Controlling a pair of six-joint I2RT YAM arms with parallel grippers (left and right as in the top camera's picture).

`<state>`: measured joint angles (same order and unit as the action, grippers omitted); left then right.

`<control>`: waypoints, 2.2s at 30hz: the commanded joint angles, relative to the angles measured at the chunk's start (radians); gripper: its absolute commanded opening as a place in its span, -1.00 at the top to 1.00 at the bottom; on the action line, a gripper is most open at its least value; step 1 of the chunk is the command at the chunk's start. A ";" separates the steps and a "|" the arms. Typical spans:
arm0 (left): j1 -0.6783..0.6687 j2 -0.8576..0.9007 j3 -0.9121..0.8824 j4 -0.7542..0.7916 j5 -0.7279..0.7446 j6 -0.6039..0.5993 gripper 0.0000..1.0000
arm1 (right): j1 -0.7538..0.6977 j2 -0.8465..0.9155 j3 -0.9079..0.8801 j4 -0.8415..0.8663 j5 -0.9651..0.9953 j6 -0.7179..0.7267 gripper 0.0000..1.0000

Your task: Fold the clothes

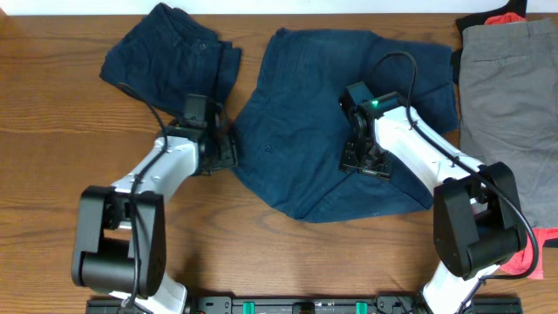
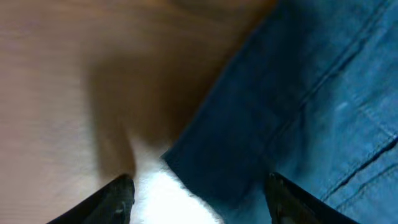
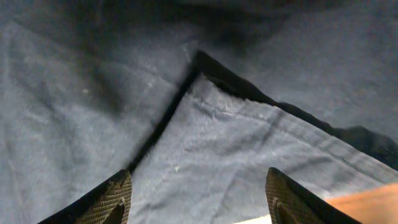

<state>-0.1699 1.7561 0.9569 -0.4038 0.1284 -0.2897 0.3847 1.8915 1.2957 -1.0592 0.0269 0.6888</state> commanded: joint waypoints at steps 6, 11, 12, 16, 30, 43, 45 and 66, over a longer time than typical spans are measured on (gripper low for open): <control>-0.038 0.100 -0.026 0.062 -0.010 -0.012 -0.38 | 0.002 -0.003 -0.089 0.097 0.003 0.041 -0.31; -0.038 0.109 -0.026 0.066 -0.010 -0.012 0.09 | 0.002 -0.002 -0.122 0.179 0.012 0.053 -0.19; -0.038 0.109 -0.026 0.066 -0.010 -0.012 0.33 | 0.002 -0.002 -0.128 0.190 0.016 0.058 -0.17; -0.038 0.109 -0.026 0.057 -0.010 -0.012 0.88 | 0.002 -0.002 -0.152 0.230 0.042 0.090 -0.12; -0.033 0.083 -0.009 0.002 -0.029 -0.012 0.88 | -0.023 -0.015 -0.196 0.219 0.051 0.127 0.97; 0.046 -0.322 0.064 -0.257 -0.077 -0.012 0.88 | -0.238 -0.473 -0.196 -0.006 0.051 0.014 0.98; 0.047 -0.394 0.064 -0.275 -0.077 -0.013 0.88 | -0.268 -0.564 -0.196 -0.040 0.052 -0.011 0.98; -0.129 -0.620 0.064 -0.507 -0.050 -0.140 0.88 | -0.401 -0.899 -0.045 -0.150 0.168 -0.198 0.98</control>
<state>-0.3096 1.1442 1.0035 -0.9047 0.1810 -0.4023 0.0048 0.9554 1.2255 -1.2427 0.0616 0.5583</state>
